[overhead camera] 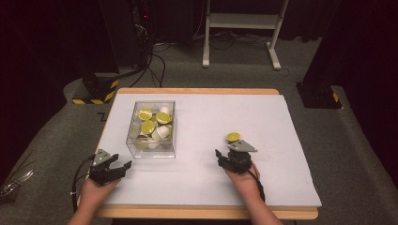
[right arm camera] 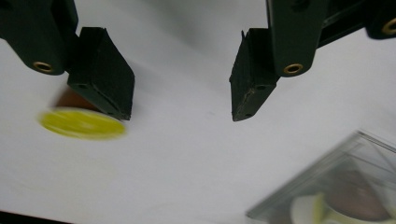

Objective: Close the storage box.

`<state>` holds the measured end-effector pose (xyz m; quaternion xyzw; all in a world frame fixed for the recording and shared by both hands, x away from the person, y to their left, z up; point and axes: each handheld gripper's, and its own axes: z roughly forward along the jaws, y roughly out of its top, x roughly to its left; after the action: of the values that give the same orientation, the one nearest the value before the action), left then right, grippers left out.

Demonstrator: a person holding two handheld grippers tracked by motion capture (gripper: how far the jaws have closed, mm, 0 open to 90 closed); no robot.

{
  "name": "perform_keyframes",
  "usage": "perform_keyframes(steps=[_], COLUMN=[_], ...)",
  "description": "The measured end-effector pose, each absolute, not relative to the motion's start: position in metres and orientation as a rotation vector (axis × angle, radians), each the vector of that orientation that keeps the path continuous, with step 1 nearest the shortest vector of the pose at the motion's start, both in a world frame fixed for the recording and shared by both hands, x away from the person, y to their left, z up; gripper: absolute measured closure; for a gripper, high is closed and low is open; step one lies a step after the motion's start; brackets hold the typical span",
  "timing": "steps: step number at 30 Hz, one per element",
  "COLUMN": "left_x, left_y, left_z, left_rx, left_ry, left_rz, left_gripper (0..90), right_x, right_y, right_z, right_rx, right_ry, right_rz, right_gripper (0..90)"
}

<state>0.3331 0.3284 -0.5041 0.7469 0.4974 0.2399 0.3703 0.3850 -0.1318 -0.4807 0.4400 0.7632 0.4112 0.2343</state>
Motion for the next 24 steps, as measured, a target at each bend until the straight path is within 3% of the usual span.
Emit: perform_keyframes(steps=[10, 16, 24], left_x=[0.337, 0.337, 0.337], left_y=[0.323, 0.323, 0.323], left_z=[-0.507, -0.507, -0.508], left_rx=[1.982, 1.984, 1.983], left_ry=[1.305, 1.303, 1.304], left_rz=[0.591, 0.594, 0.597], left_gripper=[30.2, 30.3, 30.4], right_x=[0.376, 0.375, 0.378], right_y=[-0.215, -0.236, -0.233], right_z=[-0.495, -0.5, -0.503], right_rx=[1.372, 1.438, 1.436], right_ry=[2.012, 2.013, 2.053], right_rz=[0.959, 0.904, 0.868], right_gripper=[39.3, 37.5, 36.8])
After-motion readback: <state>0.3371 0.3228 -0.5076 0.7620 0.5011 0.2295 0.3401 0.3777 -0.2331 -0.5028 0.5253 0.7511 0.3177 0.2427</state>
